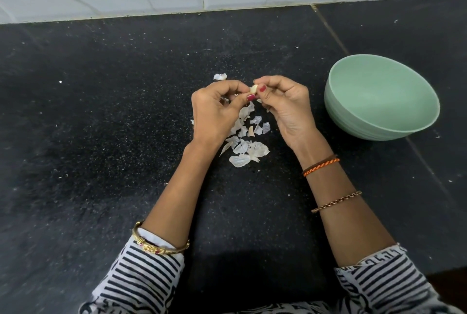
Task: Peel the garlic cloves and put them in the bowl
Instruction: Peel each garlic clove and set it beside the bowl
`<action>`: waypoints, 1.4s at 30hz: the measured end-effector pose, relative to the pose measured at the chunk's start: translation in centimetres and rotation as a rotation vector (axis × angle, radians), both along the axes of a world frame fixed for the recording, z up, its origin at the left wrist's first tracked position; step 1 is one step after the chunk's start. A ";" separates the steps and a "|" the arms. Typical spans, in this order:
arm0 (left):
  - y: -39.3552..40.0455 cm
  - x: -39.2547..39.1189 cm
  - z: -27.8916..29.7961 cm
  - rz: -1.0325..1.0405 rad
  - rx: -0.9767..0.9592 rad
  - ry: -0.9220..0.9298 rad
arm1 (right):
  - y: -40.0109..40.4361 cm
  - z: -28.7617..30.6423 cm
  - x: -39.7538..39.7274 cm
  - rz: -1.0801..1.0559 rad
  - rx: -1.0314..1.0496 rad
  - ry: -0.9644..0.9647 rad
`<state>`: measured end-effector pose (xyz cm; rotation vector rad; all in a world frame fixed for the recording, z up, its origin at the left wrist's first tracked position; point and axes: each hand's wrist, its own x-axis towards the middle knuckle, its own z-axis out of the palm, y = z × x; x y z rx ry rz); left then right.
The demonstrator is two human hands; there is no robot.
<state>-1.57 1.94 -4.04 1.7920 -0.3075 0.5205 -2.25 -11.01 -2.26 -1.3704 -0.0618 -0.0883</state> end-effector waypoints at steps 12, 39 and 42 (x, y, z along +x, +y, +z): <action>0.0 0.2 -0.8 0.037 0.264 -0.185 | 0.2 0.1 0.1 0.027 0.020 0.046; 0.1 0.1 0.0 0.061 0.187 -0.107 | 1.0 -0.3 -0.1 -0.128 0.139 0.108; 0.1 0.2 -0.2 0.053 0.194 -0.110 | 1.1 -0.6 0.0 -0.179 0.067 0.088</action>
